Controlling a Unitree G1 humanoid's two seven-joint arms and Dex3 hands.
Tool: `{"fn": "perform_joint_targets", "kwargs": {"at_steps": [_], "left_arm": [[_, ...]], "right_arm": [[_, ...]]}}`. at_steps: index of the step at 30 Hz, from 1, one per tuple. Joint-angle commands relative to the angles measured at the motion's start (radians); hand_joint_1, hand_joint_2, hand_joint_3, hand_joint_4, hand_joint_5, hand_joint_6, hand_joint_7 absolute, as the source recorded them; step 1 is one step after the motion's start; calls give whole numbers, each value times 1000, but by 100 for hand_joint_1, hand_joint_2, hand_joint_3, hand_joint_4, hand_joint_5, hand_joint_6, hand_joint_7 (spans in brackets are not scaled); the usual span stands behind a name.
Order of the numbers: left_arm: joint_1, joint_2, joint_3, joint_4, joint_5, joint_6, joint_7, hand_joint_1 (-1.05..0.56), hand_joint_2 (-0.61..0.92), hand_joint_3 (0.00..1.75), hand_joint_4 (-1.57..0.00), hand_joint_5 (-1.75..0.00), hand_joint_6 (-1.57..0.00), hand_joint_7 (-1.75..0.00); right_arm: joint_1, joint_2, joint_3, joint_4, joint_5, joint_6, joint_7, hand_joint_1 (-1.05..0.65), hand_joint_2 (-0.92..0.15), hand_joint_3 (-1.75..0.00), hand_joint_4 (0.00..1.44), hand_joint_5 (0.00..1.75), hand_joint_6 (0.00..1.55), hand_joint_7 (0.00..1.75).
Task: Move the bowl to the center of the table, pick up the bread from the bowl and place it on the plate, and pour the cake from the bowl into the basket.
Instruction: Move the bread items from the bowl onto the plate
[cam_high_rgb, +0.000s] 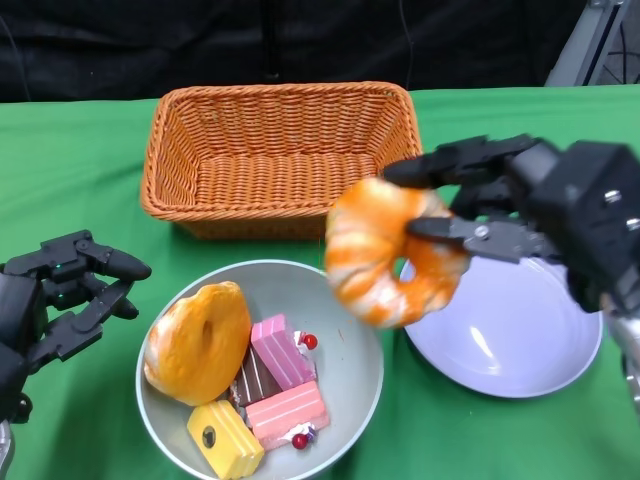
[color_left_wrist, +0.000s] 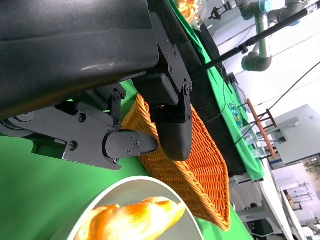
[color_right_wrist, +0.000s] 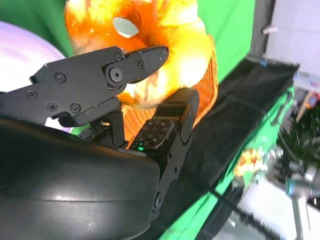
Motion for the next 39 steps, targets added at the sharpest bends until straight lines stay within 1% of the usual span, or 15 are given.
{"fn": "perform_joint_targets", "kwargs": {"at_steps": [1, 3, 5, 8, 13, 18, 19, 21, 25, 32, 34, 36, 39], "left_arm": [[-8, 16, 5, 16, -2, -13, 7, -9, 88, 41, -84, -121, -86, -93], [-12, 19, 6, 26, 0, -19, 7, -9, 88, 42, -84, -121, -86, -92], [-15, 21, 6, 33, 0, -23, 6, -9, 88, 42, -84, -122, -86, -93], [-17, 22, 6, 37, -3, -24, 2, -8, 88, 43, -84, -122, -86, -93], [-16, 25, 8, 42, -2, -25, 5, -9, 86, 46, -84, -122, -85, -93], [-17, 27, 7, 48, -3, -32, 2, -10, 85, 46, -83, -123, -85, -94], [-16, 28, 7, 48, -3, -31, 2, -10, 85, 46, -83, -122, -84, -94], [-15, 28, 7, 45, -1, -27, 5, -10, 85, 46, -83, -122, -84, -94], [-13, 28, 7, 42, -5, -26, 2, -11, 85, 45, -82, -122, -84, -93], [-13, 26, 7, 41, 0, -29, 11, -11, 86, 44, -82, -123, -84, -93], [-14, 26, 8, 44, -3, -27, 9, -11, 86, 44, -82, -123, -84, -93], [-14, 26, 8, 42, -4, -26, 8, -10, 86, 44, -83, -122, -85, -93], [-15, 26, 8, 44, -5, -29, 7, -9, 86, 45, -83, -122, -85, -93]], "right_arm": [[44, -43, -45, -10, 16, 12, -18, -14, -92, -15, 77, 140, 116, 10], [69, -67, -60, 3, 12, -7, -27, -13, -92, -15, 76, 138, 115, 10], [78, -78, -63, 11, 15, -19, -31, -13, -92, -16, 76, 137, 115, 11], [110, -101, -67, 36, -3, 2, -49, -13, -92, -16, 73, 137, 113, 11], [127, -129, -60, 125, -20, -43, -73, -11, -92, -16, 72, 137, 110, 12], [122, -132, -32, 199, -51, -56, -91, -11, -92, -16, 71, 135, 109, 13], [120, -132, -27, 215, -53, -61, -93, -11, -92, -16, 69, 131, 108, 14], [114, -129, -19, 258, -54, -90, -99, -9, -92, -16, 69, 127, 107, 14], [99, -129, 0, 329, -66, -147, -113, -11, -92, -15, 70, 129, 106, 16], [89, -137, 31, 374, -102, -196, -134, -11, -92, -14, 69, 127, 106, 17], [91, -138, 40, 377, -121, -210, -146, -11, -92, -13, 71, 124, 106, 18], [95, -136, 44, 371, -136, -217, -161, -10, -92, -14, 69, 120, 105, 18], [101, -133, 47, 359, -153, -213, -181, -9, -92, -14, 64, 109, 99, 15]]}}
